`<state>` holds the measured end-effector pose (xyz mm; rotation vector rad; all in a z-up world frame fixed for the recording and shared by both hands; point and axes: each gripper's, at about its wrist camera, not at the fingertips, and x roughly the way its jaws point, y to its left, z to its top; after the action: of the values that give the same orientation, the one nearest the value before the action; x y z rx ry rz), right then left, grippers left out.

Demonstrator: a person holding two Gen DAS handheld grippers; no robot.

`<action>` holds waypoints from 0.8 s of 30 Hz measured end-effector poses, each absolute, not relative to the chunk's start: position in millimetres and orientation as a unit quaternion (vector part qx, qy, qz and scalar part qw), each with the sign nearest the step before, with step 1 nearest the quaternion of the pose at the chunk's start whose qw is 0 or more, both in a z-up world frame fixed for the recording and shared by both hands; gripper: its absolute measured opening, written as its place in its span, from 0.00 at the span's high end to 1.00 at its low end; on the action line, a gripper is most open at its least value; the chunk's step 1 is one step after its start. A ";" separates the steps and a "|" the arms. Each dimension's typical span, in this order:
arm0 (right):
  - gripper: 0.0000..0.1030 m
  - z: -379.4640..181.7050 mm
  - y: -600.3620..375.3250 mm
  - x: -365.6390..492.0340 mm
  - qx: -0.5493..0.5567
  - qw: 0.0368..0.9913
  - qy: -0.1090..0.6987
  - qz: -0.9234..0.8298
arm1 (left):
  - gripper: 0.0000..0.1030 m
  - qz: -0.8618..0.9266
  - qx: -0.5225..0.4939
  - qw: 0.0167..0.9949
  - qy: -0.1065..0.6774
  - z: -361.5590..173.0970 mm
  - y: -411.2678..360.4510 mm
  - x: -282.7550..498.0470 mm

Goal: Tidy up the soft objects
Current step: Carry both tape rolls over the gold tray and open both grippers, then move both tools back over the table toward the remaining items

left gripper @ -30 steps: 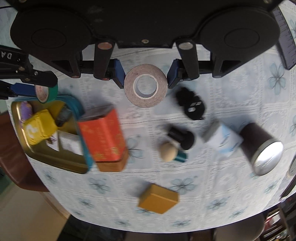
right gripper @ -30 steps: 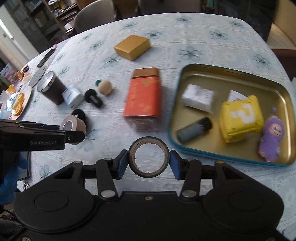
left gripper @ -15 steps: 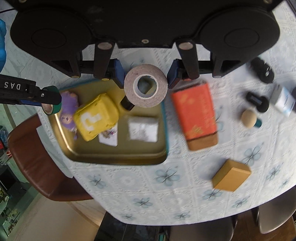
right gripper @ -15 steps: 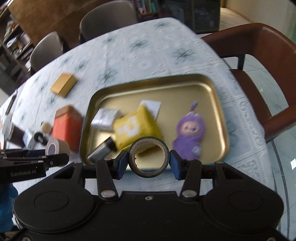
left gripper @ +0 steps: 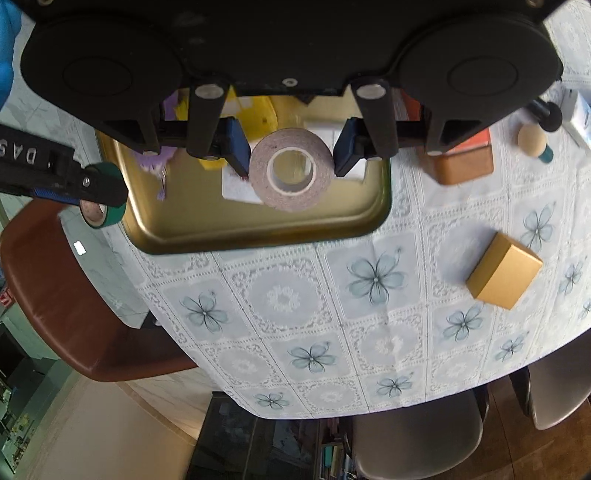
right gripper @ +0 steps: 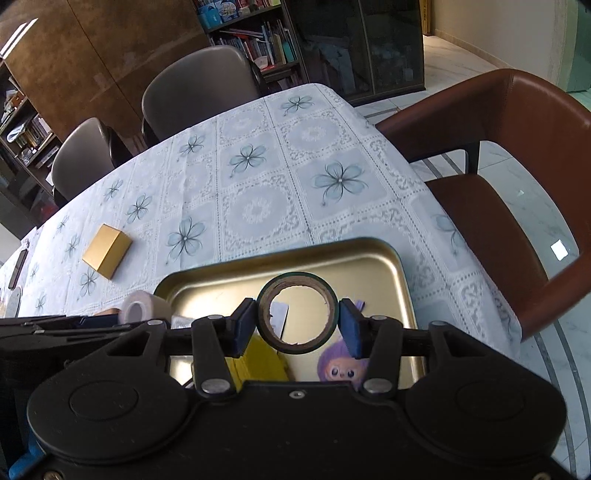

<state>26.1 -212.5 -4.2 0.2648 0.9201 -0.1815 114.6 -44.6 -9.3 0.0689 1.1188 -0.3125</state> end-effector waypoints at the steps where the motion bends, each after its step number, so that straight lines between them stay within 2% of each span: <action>1: 0.53 -4.5 -213.6 29.0 0.126 0.885 0.440 -0.086 | 0.39 -0.142 0.037 0.836 0.528 -9.9 -48.4 119.4; 6: 0.47 -6.7 -218.9 36.7 0.150 0.884 0.436 -0.080 | 0.29 -0.133 0.038 0.836 0.531 -13.4 -52.9 124.6; 16: 0.47 -20.0 -216.4 35.5 0.172 0.865 0.465 -0.072 | 0.22 -0.122 0.027 0.820 0.558 -22.5 -29.8 102.1; 24: 0.47 -24.9 -203.1 23.9 0.178 0.857 0.476 -0.083 | 0.21 -0.097 0.019 0.813 0.574 -27.2 11.7 76.3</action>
<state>23.9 -203.1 -24.9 0.3744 1.0005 -0.1745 76.3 11.7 -27.2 0.0401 1.2266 -0.2075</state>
